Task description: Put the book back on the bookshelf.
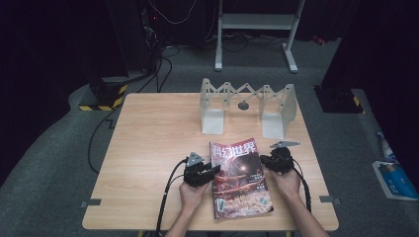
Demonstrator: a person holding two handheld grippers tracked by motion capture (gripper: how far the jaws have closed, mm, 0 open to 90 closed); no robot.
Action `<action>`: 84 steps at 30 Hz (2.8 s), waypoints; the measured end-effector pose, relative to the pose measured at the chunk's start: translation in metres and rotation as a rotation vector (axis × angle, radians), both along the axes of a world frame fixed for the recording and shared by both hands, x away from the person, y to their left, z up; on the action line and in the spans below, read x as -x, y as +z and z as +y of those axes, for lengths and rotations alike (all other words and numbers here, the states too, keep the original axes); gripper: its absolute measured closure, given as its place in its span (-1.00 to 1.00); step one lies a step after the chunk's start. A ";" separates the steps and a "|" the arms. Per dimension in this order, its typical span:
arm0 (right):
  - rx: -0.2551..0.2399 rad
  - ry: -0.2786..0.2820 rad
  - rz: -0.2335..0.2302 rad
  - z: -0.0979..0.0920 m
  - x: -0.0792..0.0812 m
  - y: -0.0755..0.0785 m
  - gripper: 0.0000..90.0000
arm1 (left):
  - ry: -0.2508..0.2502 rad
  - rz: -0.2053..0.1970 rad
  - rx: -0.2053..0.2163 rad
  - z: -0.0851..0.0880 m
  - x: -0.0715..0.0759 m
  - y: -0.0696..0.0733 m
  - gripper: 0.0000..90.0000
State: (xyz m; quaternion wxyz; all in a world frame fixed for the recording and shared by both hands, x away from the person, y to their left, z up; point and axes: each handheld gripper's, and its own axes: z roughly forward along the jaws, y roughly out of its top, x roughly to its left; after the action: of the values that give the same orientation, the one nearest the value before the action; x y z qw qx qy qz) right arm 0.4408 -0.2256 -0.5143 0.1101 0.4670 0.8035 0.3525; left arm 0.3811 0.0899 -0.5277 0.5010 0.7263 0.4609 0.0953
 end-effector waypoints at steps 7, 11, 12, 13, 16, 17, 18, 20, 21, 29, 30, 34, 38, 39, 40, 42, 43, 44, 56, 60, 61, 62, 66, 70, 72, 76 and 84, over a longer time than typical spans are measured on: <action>0.012 0.018 -0.015 0.006 -0.001 -0.001 0.97 | -0.009 0.022 0.022 0.002 -0.003 -0.001 0.44; 0.019 0.033 -0.024 0.007 -0.001 -0.001 0.99 | -0.022 0.041 0.042 0.004 -0.005 -0.001 0.43; 0.019 0.036 -0.026 0.007 -0.001 -0.001 0.99 | -0.023 0.046 0.045 0.005 -0.006 -0.001 0.42; 0.019 0.043 -0.030 0.007 -0.001 -0.002 0.99 | -0.024 0.050 0.048 0.005 -0.006 -0.001 0.39; 0.020 0.051 -0.036 0.007 -0.001 -0.002 0.99 | -0.047 0.058 0.018 0.001 -0.009 0.001 0.32; 0.019 0.052 -0.040 0.007 -0.001 -0.002 0.99 | -0.050 0.062 0.017 0.000 -0.010 0.002 0.29; 0.016 0.055 -0.041 0.007 -0.001 -0.002 0.99 | -0.056 0.064 0.010 -0.001 -0.012 0.003 0.27; 0.009 0.058 -0.043 0.007 0.000 -0.002 0.99 | -0.054 0.070 0.026 -0.001 -0.015 0.004 0.24; 0.005 0.063 -0.044 0.007 0.000 -0.003 0.99 | -0.051 0.079 0.028 -0.002 -0.016 0.004 0.22; -0.007 0.094 -0.050 0.009 0.000 -0.004 0.99 | -0.032 0.098 0.049 -0.001 -0.027 0.007 0.09; -0.007 0.094 -0.050 0.009 0.000 -0.004 0.99 | -0.032 0.098 0.049 -0.001 -0.027 0.007 0.08; -0.010 0.104 -0.057 0.011 0.000 -0.005 0.99 | -0.022 0.102 0.037 0.001 -0.029 0.004 0.06; -0.010 0.107 -0.051 0.012 0.000 -0.005 0.99 | -0.011 0.100 0.044 0.001 -0.031 0.004 0.02; -0.010 0.107 -0.051 0.012 0.000 -0.005 0.99 | -0.009 0.100 0.038 0.001 -0.032 0.004 0.02; -0.011 0.106 -0.051 0.013 0.000 -0.005 0.99 | -0.014 0.107 0.026 0.000 -0.033 0.004 0.02; -0.006 0.112 -0.060 0.013 -0.001 -0.006 0.99 | -0.025 0.111 -0.008 -0.003 -0.036 0.006 -0.02; -0.003 0.115 -0.061 0.014 -0.001 -0.005 0.99 | -0.026 0.103 0.002 -0.004 -0.038 0.008 -0.02; -0.003 0.115 -0.061 0.014 -0.001 -0.005 0.99 | -0.026 0.103 0.002 -0.004 -0.038 0.008 -0.02; 0.000 0.139 -0.062 0.019 -0.002 -0.005 0.99 | -0.009 0.122 0.000 -0.005 -0.052 0.009 -0.06; 0.001 0.156 -0.066 0.022 -0.003 -0.005 1.00 | -0.002 0.137 0.002 -0.003 -0.055 0.006 -0.06; 0.002 0.158 -0.065 0.023 -0.003 -0.005 1.00 | -0.002 0.136 0.003 -0.002 -0.056 0.006 -0.06; 0.003 0.162 -0.065 0.024 -0.003 -0.005 0.99 | 0.002 0.136 0.008 -0.002 -0.057 0.006 -0.06; 0.001 0.167 -0.063 0.026 -0.003 -0.005 1.00 | 0.009 0.134 0.019 0.000 -0.057 0.006 -0.06; 0.000 0.175 -0.058 0.027 -0.004 -0.005 1.00 | 0.012 0.140 0.024 0.001 -0.059 0.005 -0.03; 0.002 0.180 -0.058 0.028 -0.004 -0.005 1.00 | 0.014 0.143 0.027 0.002 -0.059 0.005 -0.02; -0.006 0.183 -0.054 0.029 -0.005 -0.005 1.00 | 0.009 0.146 0.032 0.003 -0.059 0.006 0.03; -0.021 0.196 -0.046 0.032 -0.005 -0.006 1.00 | 0.006 0.145 0.019 0.000 -0.057 0.007 0.07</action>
State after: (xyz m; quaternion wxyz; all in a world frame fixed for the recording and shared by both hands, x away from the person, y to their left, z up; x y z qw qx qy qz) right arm 0.4457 -0.1934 -0.5202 0.0887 0.3790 0.8387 0.3808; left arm 0.4384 0.0897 -0.5210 0.4731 0.7250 0.4989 0.0397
